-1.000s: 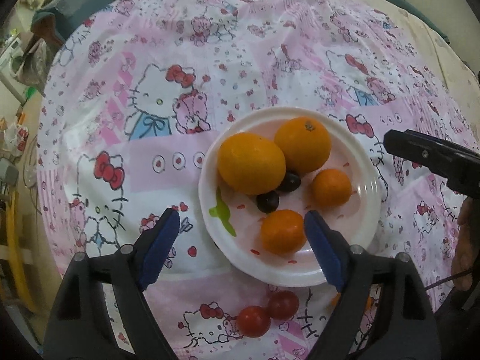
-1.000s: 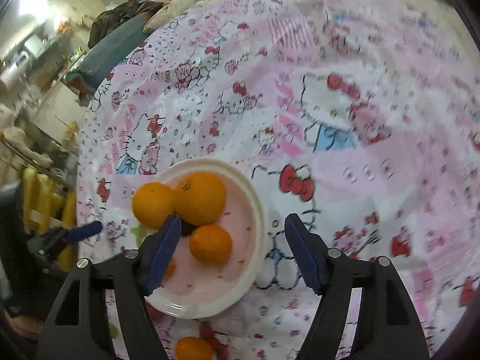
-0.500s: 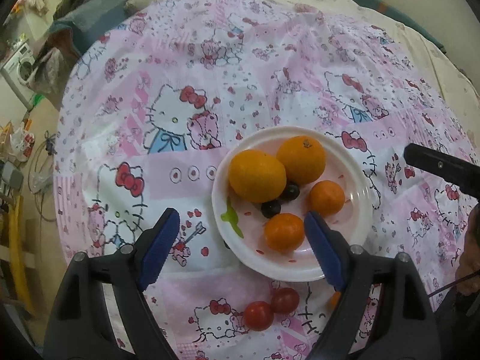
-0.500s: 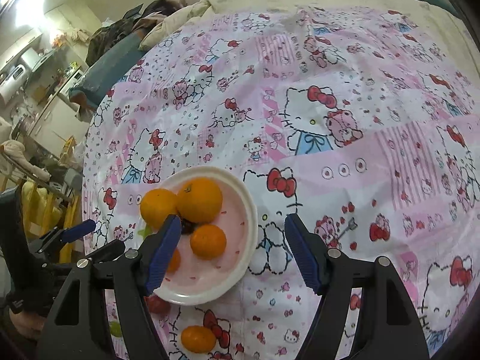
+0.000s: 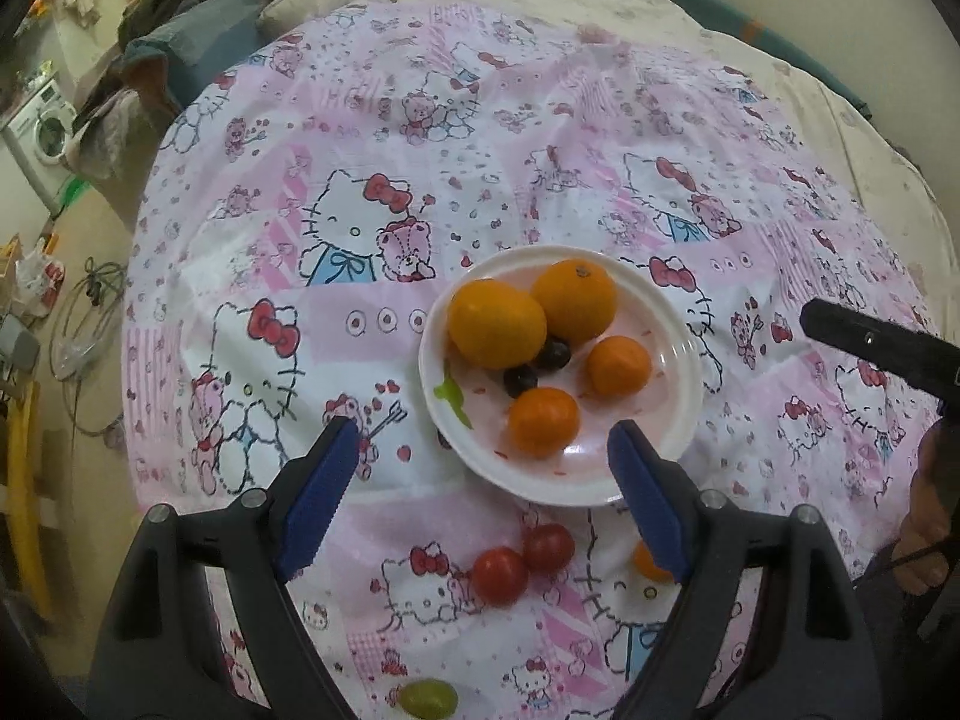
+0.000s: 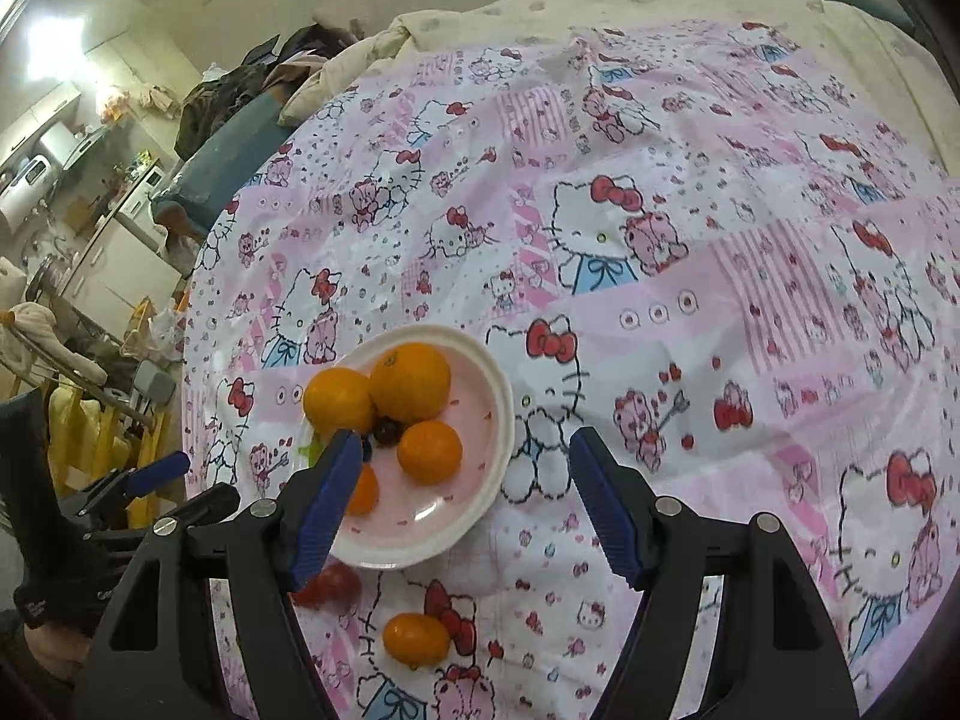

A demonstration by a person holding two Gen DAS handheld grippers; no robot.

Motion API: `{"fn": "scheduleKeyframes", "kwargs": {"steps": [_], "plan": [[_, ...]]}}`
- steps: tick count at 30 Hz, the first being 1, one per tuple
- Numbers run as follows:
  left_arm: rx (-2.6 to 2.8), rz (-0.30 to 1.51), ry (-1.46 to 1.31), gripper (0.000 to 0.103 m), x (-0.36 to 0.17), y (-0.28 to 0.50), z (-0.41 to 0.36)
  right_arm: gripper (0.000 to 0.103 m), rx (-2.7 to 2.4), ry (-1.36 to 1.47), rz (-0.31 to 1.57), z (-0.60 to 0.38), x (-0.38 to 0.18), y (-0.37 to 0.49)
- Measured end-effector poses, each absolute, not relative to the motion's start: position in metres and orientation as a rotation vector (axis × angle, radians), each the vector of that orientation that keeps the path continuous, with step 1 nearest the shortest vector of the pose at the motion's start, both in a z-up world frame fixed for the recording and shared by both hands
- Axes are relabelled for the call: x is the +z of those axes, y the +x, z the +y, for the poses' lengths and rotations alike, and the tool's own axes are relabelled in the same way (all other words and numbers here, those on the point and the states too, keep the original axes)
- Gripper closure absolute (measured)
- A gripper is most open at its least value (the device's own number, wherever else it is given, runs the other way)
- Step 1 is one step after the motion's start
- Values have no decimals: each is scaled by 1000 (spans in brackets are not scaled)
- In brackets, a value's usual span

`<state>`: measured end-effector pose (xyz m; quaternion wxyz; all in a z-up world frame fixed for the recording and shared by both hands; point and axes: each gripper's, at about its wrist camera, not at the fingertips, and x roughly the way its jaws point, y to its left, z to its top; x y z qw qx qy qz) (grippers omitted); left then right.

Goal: Organize fruits
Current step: 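Move both grippers back toward the remaining fruit on the cloth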

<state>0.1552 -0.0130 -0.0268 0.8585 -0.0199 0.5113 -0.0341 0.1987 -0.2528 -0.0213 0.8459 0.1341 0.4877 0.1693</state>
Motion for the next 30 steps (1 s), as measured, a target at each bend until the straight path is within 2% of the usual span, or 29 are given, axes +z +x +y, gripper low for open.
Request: {"fn": "scheduleKeyframes", "kwargs": {"steps": [10, 22, 24, 29, 30], "plan": [[-14, 1078, -120, 20, -26, 131, 3, 29, 363, 300, 1076, -250, -31, 166], [10, 1109, -141, 20, -36, 128, 5, 29, 330, 276, 1178, -256, -70, 148], [19, 1113, -151, 20, -37, 129, 8, 31, 315, 273, 1203, -257, -78, 150], [41, 1137, -189, 20, -42, 131, 17, 52, 392, 298, 1315, -242, -103, 153], [43, 1139, -199, 20, -42, 131, 20, 52, 421, 293, 1334, -236, -106, 153]]}}
